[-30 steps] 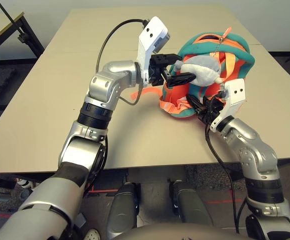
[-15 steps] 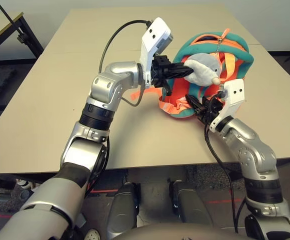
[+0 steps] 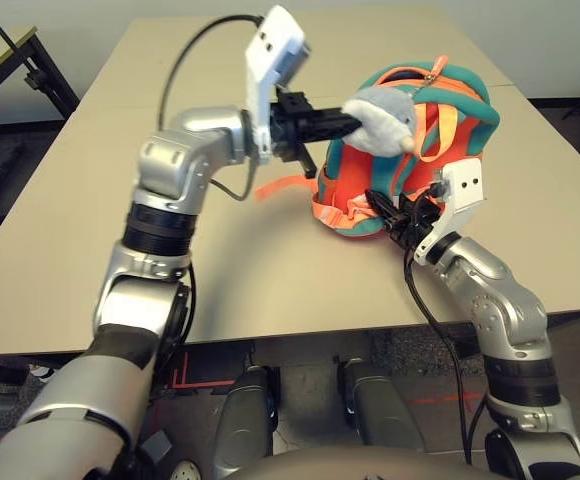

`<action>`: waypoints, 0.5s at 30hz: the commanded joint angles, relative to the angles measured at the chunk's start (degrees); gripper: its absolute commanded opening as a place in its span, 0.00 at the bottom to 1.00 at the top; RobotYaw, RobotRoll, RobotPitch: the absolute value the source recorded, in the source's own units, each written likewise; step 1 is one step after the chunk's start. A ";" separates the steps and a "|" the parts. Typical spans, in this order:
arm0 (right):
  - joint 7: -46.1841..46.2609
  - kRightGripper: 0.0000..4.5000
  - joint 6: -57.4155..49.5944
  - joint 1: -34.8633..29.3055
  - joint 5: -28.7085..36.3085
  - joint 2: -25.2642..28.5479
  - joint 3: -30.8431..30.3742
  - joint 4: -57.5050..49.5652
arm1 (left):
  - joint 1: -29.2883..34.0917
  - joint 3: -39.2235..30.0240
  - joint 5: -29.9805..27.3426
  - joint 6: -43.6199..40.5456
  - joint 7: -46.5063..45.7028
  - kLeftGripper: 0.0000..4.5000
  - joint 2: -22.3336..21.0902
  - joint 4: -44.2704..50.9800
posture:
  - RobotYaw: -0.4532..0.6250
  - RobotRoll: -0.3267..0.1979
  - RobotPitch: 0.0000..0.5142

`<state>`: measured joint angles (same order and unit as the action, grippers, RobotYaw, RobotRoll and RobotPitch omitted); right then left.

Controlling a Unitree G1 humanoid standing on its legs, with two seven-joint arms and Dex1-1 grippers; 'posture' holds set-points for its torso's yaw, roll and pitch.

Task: Put the pencil case into the backpack and zip it.

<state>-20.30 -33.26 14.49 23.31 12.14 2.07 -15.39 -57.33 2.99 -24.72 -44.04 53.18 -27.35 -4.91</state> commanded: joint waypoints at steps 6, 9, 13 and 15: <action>-1.73 0.19 -1.01 -0.28 -0.03 -0.40 -3.16 2.62 | 6.16 -3.15 0.62 -1.76 0.75 0.00 -10.62 -0.33 | 0.36 0.62 0.24; -2.05 0.19 -0.81 0.01 -0.05 -0.39 -3.46 3.15 | 8.95 -3.13 0.80 -1.90 0.58 0.00 -12.61 -1.03 | 0.37 0.62 0.24; -2.38 0.19 -0.64 0.57 -0.11 -0.47 -3.82 3.77 | 12.70 -1.82 1.50 -1.46 0.53 0.00 -13.04 -1.99 | 0.37 0.62 0.25; -2.52 0.19 -0.64 0.85 -0.10 -0.45 -3.90 3.99 | 14.90 -0.20 2.58 -1.16 0.57 0.00 -12.81 -3.13 | 0.37 0.62 0.25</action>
<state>-21.51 -32.36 15.59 23.27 12.05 0.67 -13.29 -44.43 1.10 -24.16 -45.09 53.70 -39.45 -5.82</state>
